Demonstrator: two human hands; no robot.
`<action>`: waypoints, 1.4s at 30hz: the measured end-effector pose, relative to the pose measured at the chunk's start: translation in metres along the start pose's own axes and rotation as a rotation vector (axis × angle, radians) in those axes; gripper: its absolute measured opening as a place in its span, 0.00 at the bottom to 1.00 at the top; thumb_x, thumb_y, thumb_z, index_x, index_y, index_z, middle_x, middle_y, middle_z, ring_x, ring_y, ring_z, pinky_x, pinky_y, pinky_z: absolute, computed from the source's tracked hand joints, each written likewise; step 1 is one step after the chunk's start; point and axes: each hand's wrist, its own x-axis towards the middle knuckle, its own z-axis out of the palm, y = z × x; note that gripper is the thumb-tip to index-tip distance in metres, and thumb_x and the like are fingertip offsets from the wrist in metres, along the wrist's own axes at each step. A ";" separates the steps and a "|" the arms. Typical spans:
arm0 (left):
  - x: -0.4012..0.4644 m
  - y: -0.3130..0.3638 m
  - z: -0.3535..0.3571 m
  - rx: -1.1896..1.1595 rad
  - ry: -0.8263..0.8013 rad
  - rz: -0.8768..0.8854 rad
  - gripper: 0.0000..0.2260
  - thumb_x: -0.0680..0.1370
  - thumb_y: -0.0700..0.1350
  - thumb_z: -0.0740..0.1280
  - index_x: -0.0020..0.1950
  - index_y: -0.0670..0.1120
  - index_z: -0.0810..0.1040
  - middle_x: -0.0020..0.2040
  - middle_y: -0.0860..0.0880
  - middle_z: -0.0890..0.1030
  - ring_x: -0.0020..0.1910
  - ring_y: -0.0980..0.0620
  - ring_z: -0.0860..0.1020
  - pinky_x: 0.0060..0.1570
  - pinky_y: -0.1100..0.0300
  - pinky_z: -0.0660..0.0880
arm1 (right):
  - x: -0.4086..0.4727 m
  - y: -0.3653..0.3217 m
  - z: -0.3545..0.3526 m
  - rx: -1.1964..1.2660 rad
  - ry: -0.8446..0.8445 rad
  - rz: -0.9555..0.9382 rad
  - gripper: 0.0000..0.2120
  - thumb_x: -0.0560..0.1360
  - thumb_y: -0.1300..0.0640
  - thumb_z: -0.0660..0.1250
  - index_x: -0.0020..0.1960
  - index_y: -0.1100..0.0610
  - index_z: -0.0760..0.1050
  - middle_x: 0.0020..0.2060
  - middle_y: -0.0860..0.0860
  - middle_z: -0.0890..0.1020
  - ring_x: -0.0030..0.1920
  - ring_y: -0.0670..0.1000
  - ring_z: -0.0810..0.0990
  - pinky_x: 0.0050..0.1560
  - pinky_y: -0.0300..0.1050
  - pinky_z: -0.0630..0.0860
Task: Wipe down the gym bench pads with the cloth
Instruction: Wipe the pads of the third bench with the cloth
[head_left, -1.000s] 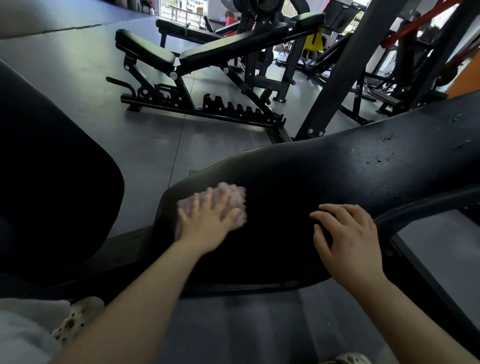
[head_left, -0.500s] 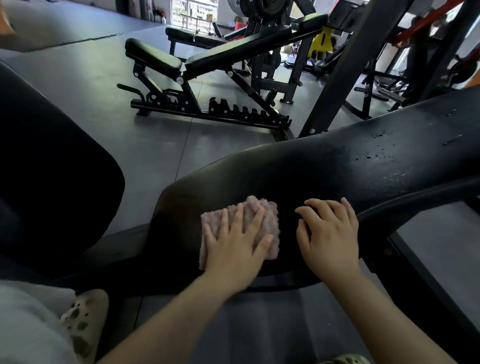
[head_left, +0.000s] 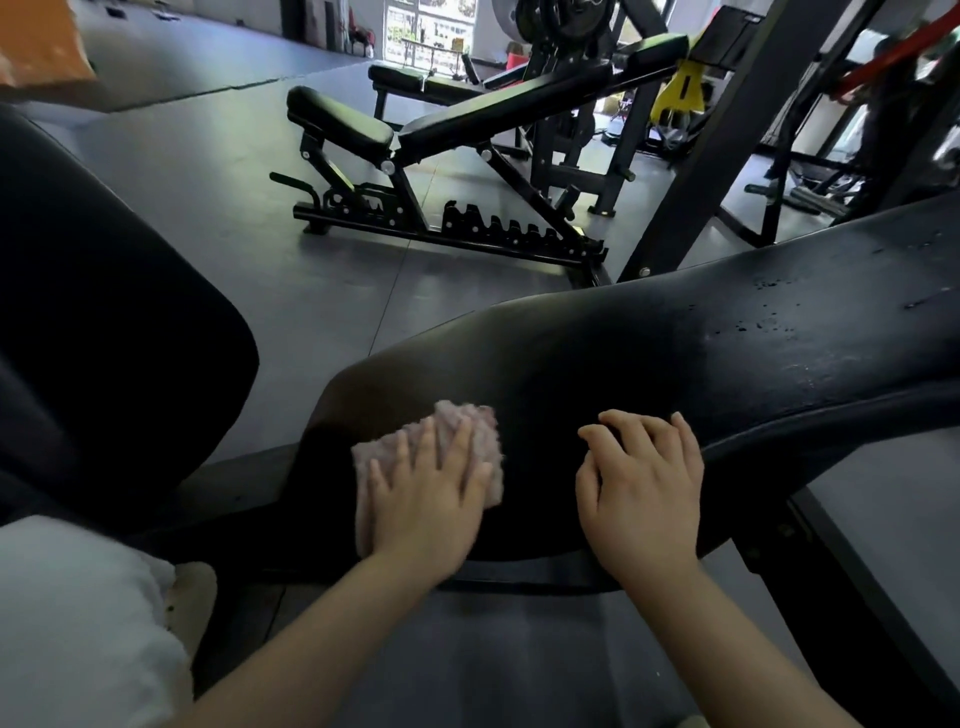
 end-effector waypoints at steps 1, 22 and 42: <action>-0.004 0.014 0.000 0.007 -0.004 0.049 0.24 0.81 0.57 0.43 0.75 0.59 0.37 0.78 0.49 0.42 0.76 0.47 0.40 0.72 0.43 0.40 | 0.000 0.000 -0.001 0.000 -0.011 -0.011 0.15 0.72 0.55 0.56 0.47 0.56 0.81 0.50 0.53 0.82 0.53 0.57 0.76 0.68 0.54 0.59; 0.079 -0.022 -0.011 -0.087 -0.056 -0.371 0.36 0.74 0.71 0.51 0.77 0.53 0.54 0.78 0.47 0.51 0.76 0.41 0.47 0.72 0.41 0.46 | 0.022 0.095 -0.033 -0.128 -0.089 -0.189 0.24 0.76 0.42 0.54 0.56 0.57 0.79 0.57 0.58 0.79 0.61 0.60 0.74 0.72 0.62 0.48; 0.016 0.098 -0.008 0.155 -0.109 0.458 0.36 0.64 0.73 0.34 0.66 0.58 0.27 0.72 0.55 0.31 0.73 0.54 0.32 0.73 0.52 0.35 | 0.019 0.102 -0.018 -0.085 0.021 -0.218 0.24 0.80 0.45 0.49 0.63 0.60 0.72 0.65 0.59 0.75 0.67 0.57 0.68 0.72 0.57 0.52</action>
